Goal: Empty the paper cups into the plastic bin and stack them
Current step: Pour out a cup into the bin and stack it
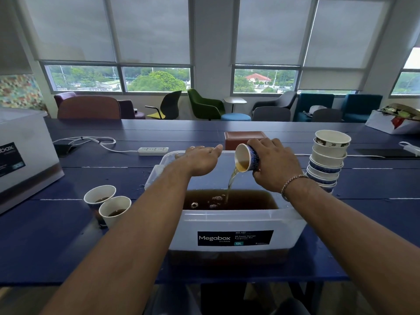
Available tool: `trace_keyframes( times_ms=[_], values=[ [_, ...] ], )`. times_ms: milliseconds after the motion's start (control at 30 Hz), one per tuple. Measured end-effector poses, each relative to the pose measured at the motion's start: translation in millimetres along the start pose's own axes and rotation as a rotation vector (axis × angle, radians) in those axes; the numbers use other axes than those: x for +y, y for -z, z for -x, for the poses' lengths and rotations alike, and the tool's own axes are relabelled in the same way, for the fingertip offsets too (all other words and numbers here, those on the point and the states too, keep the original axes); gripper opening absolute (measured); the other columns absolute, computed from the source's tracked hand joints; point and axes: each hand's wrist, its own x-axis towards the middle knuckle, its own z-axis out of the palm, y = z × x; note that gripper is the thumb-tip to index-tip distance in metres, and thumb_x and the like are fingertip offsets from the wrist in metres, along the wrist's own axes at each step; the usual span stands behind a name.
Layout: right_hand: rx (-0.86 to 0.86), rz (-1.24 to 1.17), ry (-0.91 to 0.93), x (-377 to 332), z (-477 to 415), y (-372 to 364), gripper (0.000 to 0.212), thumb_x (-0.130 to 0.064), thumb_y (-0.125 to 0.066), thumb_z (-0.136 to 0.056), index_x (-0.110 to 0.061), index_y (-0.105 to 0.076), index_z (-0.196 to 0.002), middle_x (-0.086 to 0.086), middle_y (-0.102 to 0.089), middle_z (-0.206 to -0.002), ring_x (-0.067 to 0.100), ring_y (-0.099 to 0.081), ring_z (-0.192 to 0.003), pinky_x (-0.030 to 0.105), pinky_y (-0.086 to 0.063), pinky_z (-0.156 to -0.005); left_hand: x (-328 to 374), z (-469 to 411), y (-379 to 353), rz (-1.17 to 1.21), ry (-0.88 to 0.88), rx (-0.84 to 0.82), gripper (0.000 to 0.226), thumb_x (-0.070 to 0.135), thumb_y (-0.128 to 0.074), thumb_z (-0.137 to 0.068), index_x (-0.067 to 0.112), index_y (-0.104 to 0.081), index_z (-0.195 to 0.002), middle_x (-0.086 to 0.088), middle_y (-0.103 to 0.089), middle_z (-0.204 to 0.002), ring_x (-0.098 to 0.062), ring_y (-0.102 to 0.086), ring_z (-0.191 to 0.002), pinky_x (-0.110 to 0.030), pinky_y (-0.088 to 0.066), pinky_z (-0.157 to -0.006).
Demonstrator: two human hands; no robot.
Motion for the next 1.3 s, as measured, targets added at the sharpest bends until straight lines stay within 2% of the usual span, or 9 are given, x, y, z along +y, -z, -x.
trace_keyframes(
  times_ms=[267, 633, 867, 933, 1033, 1100, 1167, 1233, 1300],
  values=[
    [0.004, 0.031, 0.044, -3, 1, 2, 0.071, -0.028, -0.072, -0.080, -0.027, -0.034, -0.140, 0.003, -0.046, -0.137, 0.026, -0.042, -0.124, 0.043, -0.038, -0.100, 11, 11, 5, 0.064, 0.023, -0.013, 0.066, 0.058, -0.007, -0.102, 0.023, -0.026, -0.155, -0.007, -0.022, -0.162, -0.030, -0.014, -0.151, -0.054, -0.010, -0.121],
    [0.075, 0.066, 0.123, -4, 0, 1, 0.074, -0.026, -0.076, -0.077, -0.027, -0.038, -0.140, 0.005, -0.045, -0.139, 0.028, -0.038, -0.127, 0.047, -0.034, -0.106, 11, 12, 7, 0.168, 0.057, 0.013, 0.076, 0.068, -0.002, -0.095, 0.027, -0.024, -0.155, -0.008, -0.020, -0.163, -0.032, -0.012, -0.151, -0.060, -0.008, -0.119],
    [0.274, 0.079, 0.181, -3, -4, -3, 0.079, -0.021, -0.087, -0.060, -0.018, -0.050, -0.130, 0.014, -0.054, -0.128, 0.036, -0.048, -0.119, 0.052, -0.040, -0.098, 9, 7, 6, 0.183, 0.067, 0.024, 0.081, 0.073, 0.000, -0.091, 0.030, -0.023, -0.155, -0.008, -0.020, -0.163, -0.032, -0.014, -0.150, -0.062, -0.009, -0.118],
    [0.312, 0.100, 0.185, -3, -5, -2, 0.079, -0.023, -0.086, -0.061, -0.018, -0.050, -0.131, 0.013, -0.054, -0.128, 0.035, -0.049, -0.119, 0.053, -0.039, -0.100, 8, 6, 7, 0.188, 0.069, 0.023, 0.082, 0.075, 0.000, -0.091, 0.031, -0.023, -0.155, -0.008, -0.021, -0.163, -0.032, -0.014, -0.150, -0.062, -0.009, -0.118],
    [0.120, 0.049, 0.154, -6, -2, -3, 0.073, -0.035, -0.076, -0.071, -0.025, -0.037, -0.132, 0.004, -0.060, -0.122, 0.027, -0.056, -0.112, 0.048, -0.034, -0.104, 9, 8, 6, 0.197, 0.080, 0.024, 0.080, 0.073, -0.001, -0.092, 0.030, -0.024, -0.155, -0.009, -0.021, -0.162, -0.034, -0.014, -0.150, -0.063, -0.008, -0.118],
    [-0.011, -0.085, 0.074, -5, 0, -5, 0.069, -0.044, -0.070, -0.075, -0.025, -0.031, -0.129, 0.002, -0.065, -0.114, 0.025, -0.062, -0.102, 0.041, -0.041, -0.097, 14, 9, 6, 0.145, 0.090, 0.066, 0.076, 0.069, -0.001, -0.094, 0.029, -0.026, -0.155, -0.009, -0.022, -0.162, -0.033, -0.014, -0.150, -0.064, -0.003, -0.117],
    [-0.028, -0.226, -0.005, -2, -1, -1, 0.070, -0.048, -0.072, -0.074, -0.025, -0.034, -0.128, 0.003, -0.064, -0.115, 0.026, -0.062, -0.101, 0.038, -0.047, -0.088, 22, 7, 9, 0.084, 0.070, 0.141, 0.073, 0.064, -0.001, -0.098, 0.027, -0.032, -0.152, -0.008, -0.029, -0.160, -0.033, -0.019, -0.149, -0.065, -0.001, -0.117],
    [0.018, -0.333, -0.054, 5, -6, 8, 0.073, -0.049, -0.075, -0.070, -0.028, -0.038, -0.128, 0.001, -0.060, -0.120, 0.023, -0.057, -0.108, 0.037, -0.048, -0.087, 37, 2, 14, 0.129, -0.020, 0.201, 0.071, 0.061, -0.002, -0.099, 0.024, -0.042, -0.146, -0.007, -0.040, -0.154, -0.031, -0.034, -0.142, -0.063, -0.012, -0.117],
    [0.053, -0.396, -0.084, 12, -12, 19, 0.073, -0.050, -0.077, -0.067, -0.028, -0.042, -0.127, -0.001, -0.056, -0.120, 0.021, -0.053, -0.110, 0.038, -0.050, -0.088, 55, -1, 19, 0.320, -0.127, 0.202, 0.065, 0.058, -0.008, -0.101, 0.022, -0.046, -0.139, -0.008, -0.051, -0.143, -0.028, -0.050, -0.127, -0.051, -0.034, -0.110]
  ],
)
